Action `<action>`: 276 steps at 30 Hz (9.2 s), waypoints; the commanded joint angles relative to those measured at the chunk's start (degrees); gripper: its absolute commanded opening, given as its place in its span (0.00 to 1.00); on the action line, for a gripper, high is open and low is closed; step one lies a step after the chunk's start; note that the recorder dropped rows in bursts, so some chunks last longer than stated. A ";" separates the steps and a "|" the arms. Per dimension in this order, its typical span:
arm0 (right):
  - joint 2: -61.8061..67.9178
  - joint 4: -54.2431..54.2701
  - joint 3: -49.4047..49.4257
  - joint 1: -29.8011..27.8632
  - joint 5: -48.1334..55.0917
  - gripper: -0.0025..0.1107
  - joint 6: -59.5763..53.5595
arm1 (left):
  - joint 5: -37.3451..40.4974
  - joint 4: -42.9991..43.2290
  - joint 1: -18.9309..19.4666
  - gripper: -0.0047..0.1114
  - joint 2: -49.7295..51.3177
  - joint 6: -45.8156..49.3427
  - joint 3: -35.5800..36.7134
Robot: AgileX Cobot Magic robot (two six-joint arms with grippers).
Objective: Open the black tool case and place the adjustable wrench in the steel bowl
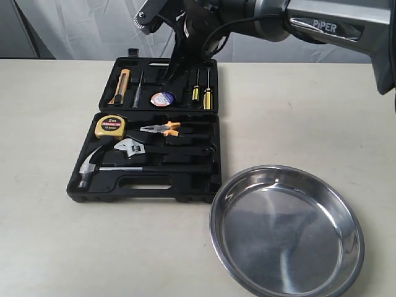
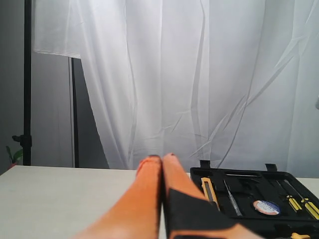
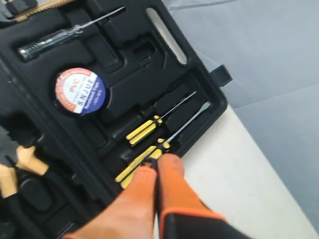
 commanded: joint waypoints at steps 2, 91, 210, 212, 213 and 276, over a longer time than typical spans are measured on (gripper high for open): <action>-0.73 10.43 -0.18 -0.24 6.11 0.01 -7.89 | -0.31 0.14 -0.09 0.04 0.29 -0.11 -0.22; 7.98 58.53 -0.18 1.13 17.82 0.01 -32.13 | -0.31 0.14 -0.09 0.04 0.29 -0.11 -0.22; 13.55 29.18 -0.18 6.03 4.41 0.03 -41.02 | -0.31 0.14 -0.09 0.04 0.29 -0.11 -0.22; 12.74 29.18 -0.18 6.03 4.41 0.03 -39.69 | -0.31 0.14 -0.09 0.04 0.29 -0.11 -0.22; 11.89 29.26 -0.18 6.03 4.41 0.03 -38.84 | -0.31 0.14 -0.09 0.04 0.29 -0.11 -0.22; -31.64 33.17 55.65 -8.66 5.69 0.02 -2.47 | -0.31 0.14 -0.09 0.04 0.29 -0.11 -0.22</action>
